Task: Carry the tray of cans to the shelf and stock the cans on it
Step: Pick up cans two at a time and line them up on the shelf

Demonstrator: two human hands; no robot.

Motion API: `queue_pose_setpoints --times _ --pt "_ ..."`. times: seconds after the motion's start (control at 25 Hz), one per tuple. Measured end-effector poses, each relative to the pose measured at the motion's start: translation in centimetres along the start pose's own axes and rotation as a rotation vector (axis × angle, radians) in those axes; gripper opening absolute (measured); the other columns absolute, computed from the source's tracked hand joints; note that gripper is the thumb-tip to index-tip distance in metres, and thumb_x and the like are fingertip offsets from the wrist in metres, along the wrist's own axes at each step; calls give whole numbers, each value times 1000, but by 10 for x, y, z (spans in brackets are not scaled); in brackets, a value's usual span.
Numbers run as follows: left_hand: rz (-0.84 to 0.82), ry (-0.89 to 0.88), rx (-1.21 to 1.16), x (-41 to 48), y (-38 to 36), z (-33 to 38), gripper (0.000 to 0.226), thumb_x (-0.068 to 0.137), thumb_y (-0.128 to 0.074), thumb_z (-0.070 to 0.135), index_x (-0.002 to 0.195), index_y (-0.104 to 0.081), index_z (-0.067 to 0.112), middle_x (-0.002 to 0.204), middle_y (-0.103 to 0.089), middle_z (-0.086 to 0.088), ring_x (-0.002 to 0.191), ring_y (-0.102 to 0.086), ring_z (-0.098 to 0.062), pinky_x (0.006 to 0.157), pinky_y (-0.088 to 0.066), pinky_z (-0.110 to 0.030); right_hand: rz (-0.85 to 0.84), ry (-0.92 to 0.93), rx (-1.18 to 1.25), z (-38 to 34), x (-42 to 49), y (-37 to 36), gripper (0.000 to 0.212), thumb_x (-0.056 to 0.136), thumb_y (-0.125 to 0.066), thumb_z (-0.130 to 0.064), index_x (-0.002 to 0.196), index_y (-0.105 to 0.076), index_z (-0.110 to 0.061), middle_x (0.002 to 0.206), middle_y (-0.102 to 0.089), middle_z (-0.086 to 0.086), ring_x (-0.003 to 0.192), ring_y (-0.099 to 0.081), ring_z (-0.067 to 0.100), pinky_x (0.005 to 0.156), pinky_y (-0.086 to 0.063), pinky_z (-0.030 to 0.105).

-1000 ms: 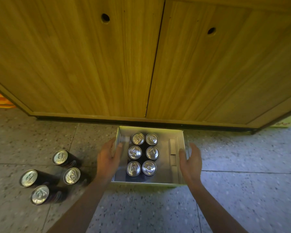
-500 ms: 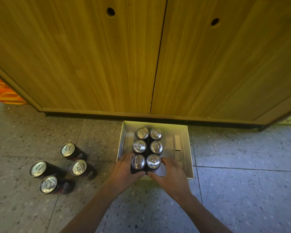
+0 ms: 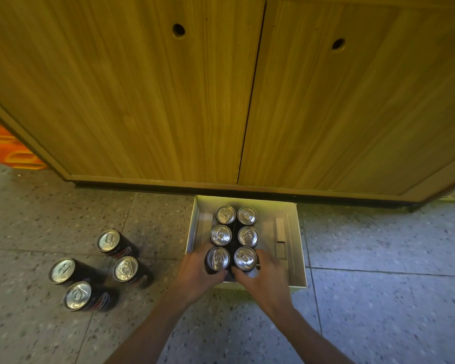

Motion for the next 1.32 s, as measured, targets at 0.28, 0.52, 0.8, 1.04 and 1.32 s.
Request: queue_pose_setpoints --times 0.28,0.52,0.8,1.04,1.32 --pt "211 -24 -314 -4 57 57 46 71 -84 25 111 -64 31 103 -72 13 99 -69 -7 81 -57 -23 111 53 321 -46 -2 41 54 75 -79 -54 119 -50 -44 111 -63 -27 102 -64 -1 80 -52 13" --pt "168 -75 -476 -13 168 212 45 71 -85 34 112 -67 39 109 -74 15 103 -68 -3 80 -54 -13 228 62 526 -185 20 172 64 70 -75 -70 117 -59 -30 107 -69 -20 99 -68 3 77 -54 14" --pt "84 -142 -451 -34 343 465 62 67 -88 14 111 -60 48 109 -70 26 108 -64 1 88 -56 -20 188 162 558 -436 38 382 65 65 -74 -74 116 -62 -37 106 -71 -21 100 -68 2 81 -54 15" --pt "59 -262 -443 -28 500 673 64 66 -88 21 112 -60 56 115 -68 25 113 -63 -2 91 -56 -28 210 243 592 -635 79 554 53 66 -70 -79 113 -58 -57 110 -71 -23 102 -67 -1 79 -55 16" --pt "103 -382 -484 47 597 804 50 67 -84 23 107 -67 47 112 -73 16 106 -68 -1 79 -56 -15 167 275 678 -748 165 649 46 80 -75 -58 121 -63 -41 119 -71 -13 112 -67 8 87 -58 27"
Point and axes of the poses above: each hand's wrist, its own x-axis towards the middle knuckle, its own y-axis out of the back of the hand, z = x × y, the point moved 5 cm from there along x, towards the middle knuckle
